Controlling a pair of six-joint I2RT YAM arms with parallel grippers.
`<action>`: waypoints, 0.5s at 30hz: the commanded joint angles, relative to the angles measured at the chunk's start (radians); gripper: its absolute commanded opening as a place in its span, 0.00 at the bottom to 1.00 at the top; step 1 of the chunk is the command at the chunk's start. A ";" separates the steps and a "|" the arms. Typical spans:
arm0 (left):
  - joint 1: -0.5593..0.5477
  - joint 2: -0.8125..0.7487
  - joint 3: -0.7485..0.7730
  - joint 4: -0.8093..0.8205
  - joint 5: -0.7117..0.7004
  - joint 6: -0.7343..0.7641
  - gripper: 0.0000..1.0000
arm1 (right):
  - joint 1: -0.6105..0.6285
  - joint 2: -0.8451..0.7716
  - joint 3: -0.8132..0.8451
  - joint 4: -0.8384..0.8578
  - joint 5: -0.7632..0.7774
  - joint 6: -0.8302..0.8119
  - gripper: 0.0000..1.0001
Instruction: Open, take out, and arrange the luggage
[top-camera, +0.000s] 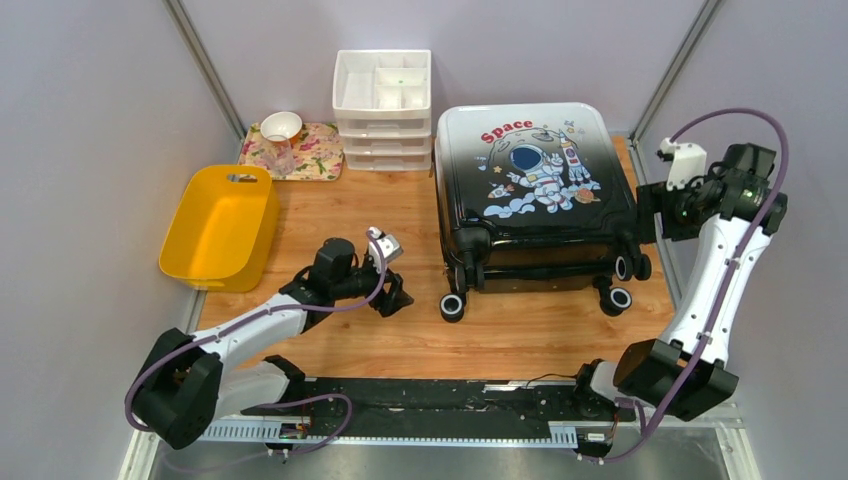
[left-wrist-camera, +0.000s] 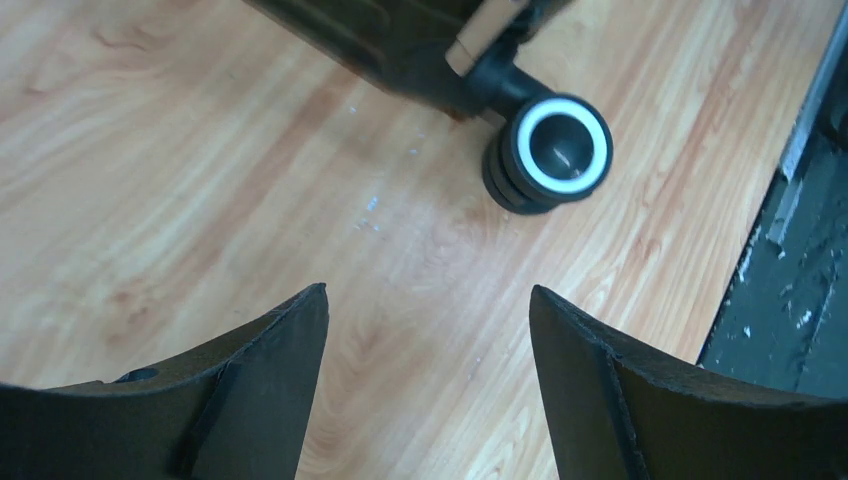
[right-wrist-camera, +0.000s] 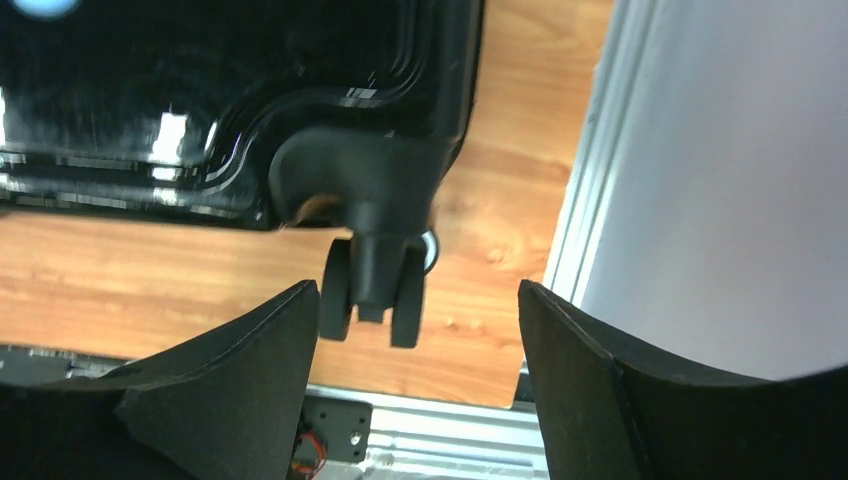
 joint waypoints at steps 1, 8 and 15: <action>-0.004 -0.012 -0.034 0.190 0.100 0.059 0.82 | 0.026 -0.061 -0.102 -0.104 0.007 -0.075 0.77; -0.033 0.013 -0.072 0.299 0.036 0.141 0.83 | 0.078 -0.149 -0.256 0.060 0.098 -0.040 0.77; -0.038 0.037 -0.092 0.446 0.103 0.246 0.84 | 0.104 -0.135 -0.372 0.198 0.182 -0.025 0.76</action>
